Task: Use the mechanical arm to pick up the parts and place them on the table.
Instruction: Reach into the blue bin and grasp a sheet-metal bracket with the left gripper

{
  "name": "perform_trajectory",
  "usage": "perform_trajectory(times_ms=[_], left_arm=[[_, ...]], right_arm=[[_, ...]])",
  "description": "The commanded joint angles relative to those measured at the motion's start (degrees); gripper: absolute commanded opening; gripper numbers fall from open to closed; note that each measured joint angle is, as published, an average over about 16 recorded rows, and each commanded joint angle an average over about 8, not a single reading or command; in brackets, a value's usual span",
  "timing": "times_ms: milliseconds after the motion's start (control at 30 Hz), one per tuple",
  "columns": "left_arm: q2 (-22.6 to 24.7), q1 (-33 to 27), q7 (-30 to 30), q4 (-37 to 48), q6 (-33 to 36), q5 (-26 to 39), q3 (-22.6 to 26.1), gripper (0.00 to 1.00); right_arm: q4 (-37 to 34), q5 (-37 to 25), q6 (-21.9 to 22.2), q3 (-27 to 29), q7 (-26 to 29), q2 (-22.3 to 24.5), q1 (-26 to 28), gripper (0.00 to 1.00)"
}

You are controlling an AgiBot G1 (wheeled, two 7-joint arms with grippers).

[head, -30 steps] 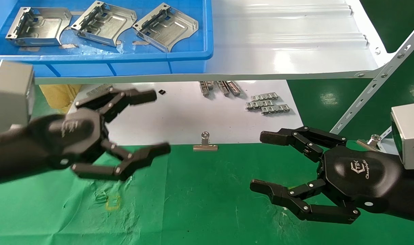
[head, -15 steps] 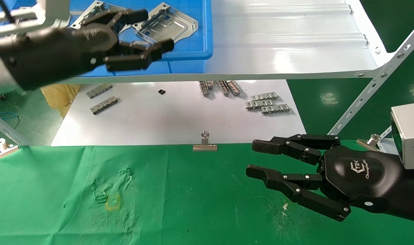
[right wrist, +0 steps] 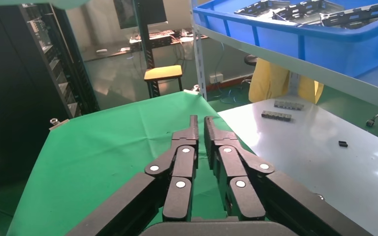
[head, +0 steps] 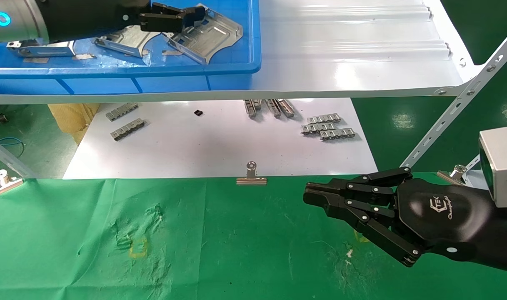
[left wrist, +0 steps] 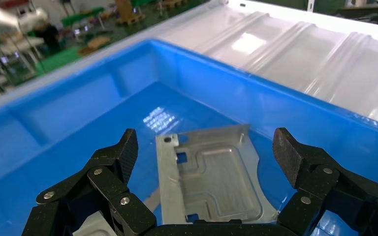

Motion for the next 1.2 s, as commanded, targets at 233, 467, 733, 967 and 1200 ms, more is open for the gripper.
perform_trajectory(times_ms=[233, 467, 733, 967, 1200], left_arm=[[4.9, -6.6, 3.0, 11.6, -3.0, 4.5, 2.7, 0.56], [8.6, -8.1, 4.1, 17.4, -10.1, 6.2, 3.5, 0.00], [10.3, -8.7, 4.9, 20.0, -11.1, 6.4, 3.6, 0.00], [10.9, -8.7, 5.2, 21.4, -11.2, 6.5, 3.7, 0.00], [11.2, -8.9, 5.4, 22.1, -11.9, 6.5, 3.7, 0.00]], right_arm=[[0.0, 0.0, 0.0, 0.0, 0.0, 0.0, 0.0, 0.00], [0.0, 0.0, 0.0, 0.0, 0.0, 0.0, 0.0, 0.00], [0.0, 0.0, 0.0, 0.0, 0.0, 0.0, 0.0, 0.00], [0.0, 0.0, 0.0, 0.0, 0.0, 0.0, 0.0, 0.00], [0.0, 0.0, 0.0, 0.0, 0.0, 0.0, 0.0, 0.00]])
